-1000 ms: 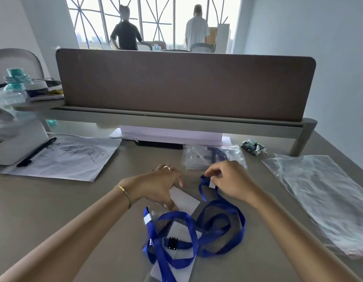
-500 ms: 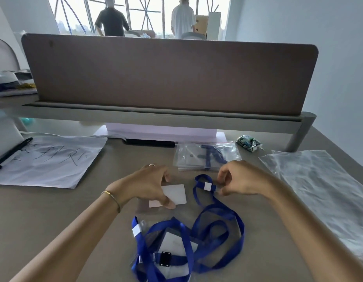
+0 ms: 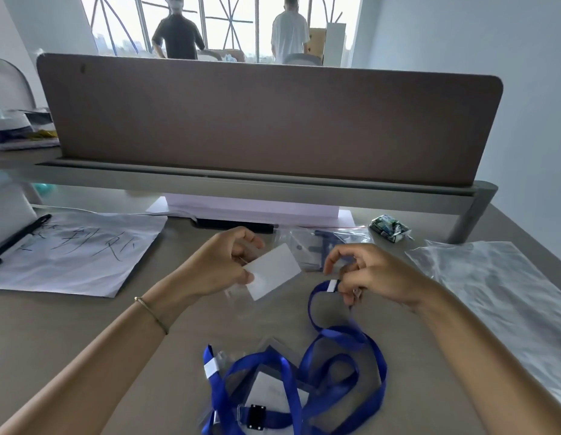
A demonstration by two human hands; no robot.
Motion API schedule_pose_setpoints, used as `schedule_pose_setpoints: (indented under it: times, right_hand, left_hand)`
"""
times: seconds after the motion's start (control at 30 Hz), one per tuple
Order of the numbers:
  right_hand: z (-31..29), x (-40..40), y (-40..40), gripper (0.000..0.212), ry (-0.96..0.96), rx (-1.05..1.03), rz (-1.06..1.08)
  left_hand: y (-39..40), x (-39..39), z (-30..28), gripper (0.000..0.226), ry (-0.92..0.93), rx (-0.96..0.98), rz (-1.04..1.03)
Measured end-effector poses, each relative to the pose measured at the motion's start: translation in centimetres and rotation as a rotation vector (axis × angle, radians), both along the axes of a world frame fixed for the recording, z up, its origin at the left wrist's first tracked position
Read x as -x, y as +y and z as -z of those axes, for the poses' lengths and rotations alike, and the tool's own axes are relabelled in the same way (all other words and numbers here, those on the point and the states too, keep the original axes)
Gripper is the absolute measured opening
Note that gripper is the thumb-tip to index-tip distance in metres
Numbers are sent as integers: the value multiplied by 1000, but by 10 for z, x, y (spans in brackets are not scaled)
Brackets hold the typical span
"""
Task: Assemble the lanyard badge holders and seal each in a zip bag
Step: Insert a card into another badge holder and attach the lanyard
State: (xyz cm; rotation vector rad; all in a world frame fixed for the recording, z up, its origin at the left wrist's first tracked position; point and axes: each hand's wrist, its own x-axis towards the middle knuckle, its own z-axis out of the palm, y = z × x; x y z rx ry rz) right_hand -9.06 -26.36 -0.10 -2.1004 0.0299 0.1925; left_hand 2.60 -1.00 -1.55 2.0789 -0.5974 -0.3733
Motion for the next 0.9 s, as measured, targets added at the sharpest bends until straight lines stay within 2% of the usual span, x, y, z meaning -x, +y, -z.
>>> schedule_pose_setpoints:
  times: [0.2, 0.33, 0.47, 0.6, 0.8, 0.9]
  right_hand:
    - [-5, 1, 4, 28, 5, -398, 28]
    - [-4, -3, 14, 9, -162, -256, 139]
    - [3, -8, 30, 14, -283, -268, 210]
    - [9, -8, 42, 15, -304, -348, 243]
    - [12, -7, 52, 21, -230, -386, 257]
    - [13, -6, 56, 23, -213, -377, 229]
  left_hand:
    - [-9, 8, 2, 38, 23, 183, -120]
    - [-18, 20, 1, 31, -125, 279, -135]
    - [-25, 34, 4, 25, -254, 351, -120]
    - [-30, 42, 2, 24, -328, 372, -125]
    - [-32, 50, 1, 39, -457, 364, -143]
    - [-32, 48, 2, 28, -506, 351, -110]
